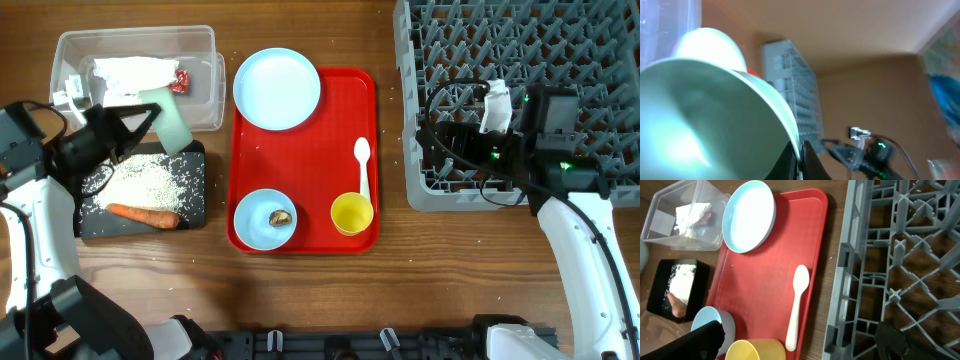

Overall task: Sort waste into correct bins and load items into the dishwasher rack
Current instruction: 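Tip the green bowl over the black tray to pour out the rice, then return the empty green bowl to the red tray and release it, then grasp the rim of the blue bowl with the left gripper and lift, then tip the blue bowl over the black tray to dump the brown scrap, then return the blue bowl to the red tray and release it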

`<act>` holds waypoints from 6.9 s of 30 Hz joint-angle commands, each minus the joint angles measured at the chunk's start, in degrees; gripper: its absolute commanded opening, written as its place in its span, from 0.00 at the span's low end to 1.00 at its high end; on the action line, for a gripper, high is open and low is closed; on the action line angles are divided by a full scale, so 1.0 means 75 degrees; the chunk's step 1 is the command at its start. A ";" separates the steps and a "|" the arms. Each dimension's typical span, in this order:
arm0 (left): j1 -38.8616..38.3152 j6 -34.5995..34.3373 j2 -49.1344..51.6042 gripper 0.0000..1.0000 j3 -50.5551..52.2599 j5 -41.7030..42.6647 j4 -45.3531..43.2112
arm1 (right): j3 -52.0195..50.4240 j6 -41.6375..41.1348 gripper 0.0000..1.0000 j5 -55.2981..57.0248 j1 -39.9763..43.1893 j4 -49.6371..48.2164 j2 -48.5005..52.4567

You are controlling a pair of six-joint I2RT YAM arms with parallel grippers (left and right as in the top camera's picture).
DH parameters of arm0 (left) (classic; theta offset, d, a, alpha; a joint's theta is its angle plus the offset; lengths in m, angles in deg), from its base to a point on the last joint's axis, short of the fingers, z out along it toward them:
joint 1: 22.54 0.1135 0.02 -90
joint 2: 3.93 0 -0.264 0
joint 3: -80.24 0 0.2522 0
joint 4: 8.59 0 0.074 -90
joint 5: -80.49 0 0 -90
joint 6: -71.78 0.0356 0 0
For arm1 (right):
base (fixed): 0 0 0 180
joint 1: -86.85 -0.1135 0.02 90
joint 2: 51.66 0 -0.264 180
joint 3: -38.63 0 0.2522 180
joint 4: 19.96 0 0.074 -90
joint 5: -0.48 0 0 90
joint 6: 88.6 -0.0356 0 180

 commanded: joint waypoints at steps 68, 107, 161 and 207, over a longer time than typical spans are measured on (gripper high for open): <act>-0.8979 -0.1719 0.0385 0.38 0.1078 -1.1150 0.2069 | 0.0076 -0.0017 1.00 0.0306 -0.0026 0.0181 0.0067; -0.2282 0.1090 -0.1821 0.04 0.0076 -0.6819 0.2859 | 0.0076 -0.0003 1.00 0.0309 -0.0026 0.0149 0.0067; 0.2850 0.0804 0.2361 0.04 0.0061 0.1603 0.2226 | 0.0076 -0.0023 1.00 0.0306 -0.0026 0.0143 0.0073; -0.8743 0.1145 0.1766 0.04 0.0149 -0.9704 0.1996 | 0.0076 -0.0012 0.99 0.0423 -0.0026 0.0178 0.0073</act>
